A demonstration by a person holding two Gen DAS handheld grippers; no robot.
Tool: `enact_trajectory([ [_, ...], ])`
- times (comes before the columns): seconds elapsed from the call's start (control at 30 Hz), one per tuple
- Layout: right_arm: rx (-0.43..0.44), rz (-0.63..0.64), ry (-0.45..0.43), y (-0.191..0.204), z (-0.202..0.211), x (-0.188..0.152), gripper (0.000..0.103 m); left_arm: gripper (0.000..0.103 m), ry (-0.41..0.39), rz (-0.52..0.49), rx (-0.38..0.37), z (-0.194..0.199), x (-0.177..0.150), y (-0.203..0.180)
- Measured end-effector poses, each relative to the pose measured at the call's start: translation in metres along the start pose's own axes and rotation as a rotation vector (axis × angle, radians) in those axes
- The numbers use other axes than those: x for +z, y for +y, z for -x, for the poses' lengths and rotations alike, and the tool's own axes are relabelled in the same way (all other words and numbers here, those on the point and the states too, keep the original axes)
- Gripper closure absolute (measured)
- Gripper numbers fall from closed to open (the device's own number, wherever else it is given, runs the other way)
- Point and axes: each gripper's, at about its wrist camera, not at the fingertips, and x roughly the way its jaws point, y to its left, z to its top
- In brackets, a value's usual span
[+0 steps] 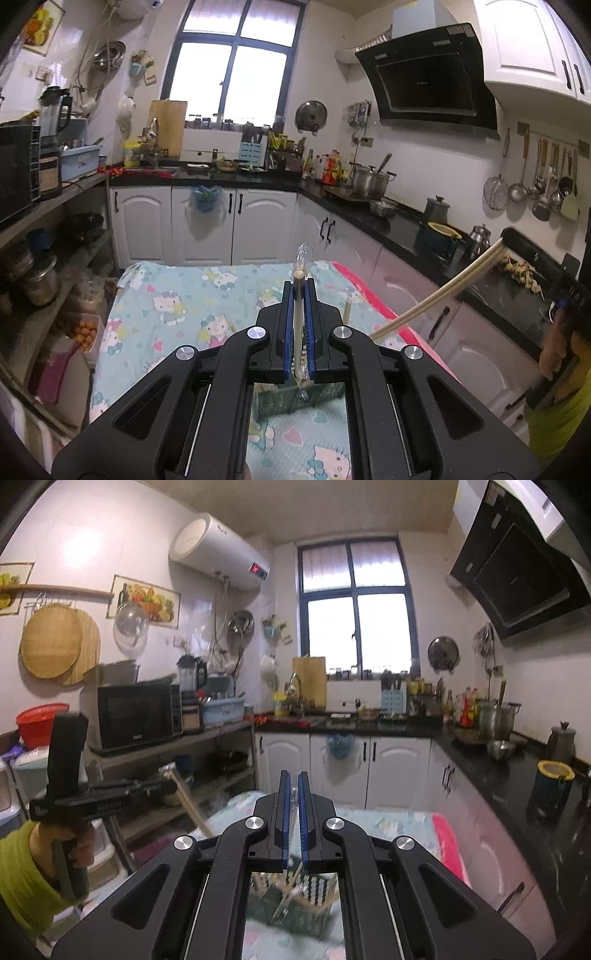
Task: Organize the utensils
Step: 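Lift the chopsticks with both tools and carry them above the green caddy, then open both tools to drop the chopsticks into the green caddy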
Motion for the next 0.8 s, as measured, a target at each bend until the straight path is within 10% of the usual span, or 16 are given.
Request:
enact_trajectory([
  [0.8,-0.057,-0.055,0.094,-0.018,-0.077,-0.024,0.099,0.100,0.041,0.057,0.085,-0.064,-0.008,0.017],
])
